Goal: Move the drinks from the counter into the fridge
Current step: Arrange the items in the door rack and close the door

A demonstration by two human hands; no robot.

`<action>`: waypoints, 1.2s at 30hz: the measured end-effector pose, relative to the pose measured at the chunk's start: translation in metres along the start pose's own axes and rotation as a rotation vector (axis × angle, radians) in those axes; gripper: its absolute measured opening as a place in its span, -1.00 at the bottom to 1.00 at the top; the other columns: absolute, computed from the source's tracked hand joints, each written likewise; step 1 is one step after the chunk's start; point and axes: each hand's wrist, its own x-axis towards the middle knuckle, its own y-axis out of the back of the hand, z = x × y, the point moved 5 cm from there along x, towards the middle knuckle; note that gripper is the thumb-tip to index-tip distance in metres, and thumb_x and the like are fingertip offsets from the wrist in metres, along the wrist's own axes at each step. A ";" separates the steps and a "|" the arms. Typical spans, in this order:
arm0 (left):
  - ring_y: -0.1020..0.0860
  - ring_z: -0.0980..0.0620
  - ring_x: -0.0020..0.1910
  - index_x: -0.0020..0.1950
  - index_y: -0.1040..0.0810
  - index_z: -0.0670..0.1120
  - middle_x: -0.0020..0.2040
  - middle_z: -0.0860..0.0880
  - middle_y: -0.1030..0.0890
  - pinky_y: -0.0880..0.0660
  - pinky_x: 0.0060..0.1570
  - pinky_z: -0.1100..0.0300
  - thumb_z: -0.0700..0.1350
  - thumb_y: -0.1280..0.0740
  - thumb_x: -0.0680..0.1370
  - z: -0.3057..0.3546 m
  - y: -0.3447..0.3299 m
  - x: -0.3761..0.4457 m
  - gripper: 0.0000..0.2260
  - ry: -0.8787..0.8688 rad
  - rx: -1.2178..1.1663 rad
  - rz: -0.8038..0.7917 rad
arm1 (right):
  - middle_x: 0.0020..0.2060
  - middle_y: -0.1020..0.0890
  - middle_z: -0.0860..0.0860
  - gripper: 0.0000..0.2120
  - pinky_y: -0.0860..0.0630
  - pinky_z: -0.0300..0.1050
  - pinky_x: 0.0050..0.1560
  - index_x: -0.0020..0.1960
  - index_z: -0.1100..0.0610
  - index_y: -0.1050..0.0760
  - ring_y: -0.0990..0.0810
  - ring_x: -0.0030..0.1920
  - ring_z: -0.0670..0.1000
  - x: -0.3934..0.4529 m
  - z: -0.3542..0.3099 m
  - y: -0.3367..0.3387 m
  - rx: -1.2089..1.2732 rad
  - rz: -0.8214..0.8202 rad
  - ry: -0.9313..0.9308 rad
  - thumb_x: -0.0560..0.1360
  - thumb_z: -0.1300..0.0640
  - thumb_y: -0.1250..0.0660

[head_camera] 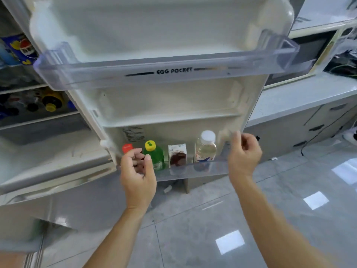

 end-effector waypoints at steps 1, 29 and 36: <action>-0.51 0.10 -0.18 0.14 -0.44 0.00 -0.06 -0.08 -0.52 -0.48 -0.19 0.33 -0.20 -0.32 0.57 0.004 -0.005 -0.001 -0.81 -0.006 0.013 -0.016 | -0.34 -0.54 -0.19 -0.86 -0.43 -0.30 -0.27 -0.20 -0.01 -0.50 -0.48 -0.33 -0.22 0.019 -0.002 0.008 0.026 0.057 -0.035 0.54 0.05 -0.36; -0.53 0.09 -0.15 0.18 -0.45 0.04 -0.03 0.09 -0.51 -0.49 -0.19 0.35 -0.13 -0.35 0.53 0.056 0.058 -0.054 -0.76 0.013 -0.044 -0.108 | 0.05 -0.65 -0.14 -0.54 -0.49 -0.07 0.27 0.10 -0.08 -0.52 -0.60 0.17 0.00 0.017 -0.071 0.027 0.250 0.157 -0.222 0.54 -0.40 -0.09; -0.53 0.10 -0.12 0.11 -0.41 0.28 -0.04 0.22 -0.51 -0.45 -0.23 0.41 -0.10 -0.37 0.56 0.065 0.140 -0.093 -0.71 0.029 -0.093 -0.219 | -0.26 -0.55 -0.23 -0.64 -0.41 -0.47 -0.21 -0.14 -0.11 -0.42 -0.52 -0.32 -0.41 -0.116 -0.100 0.057 0.184 0.394 -0.054 0.61 -0.29 -0.01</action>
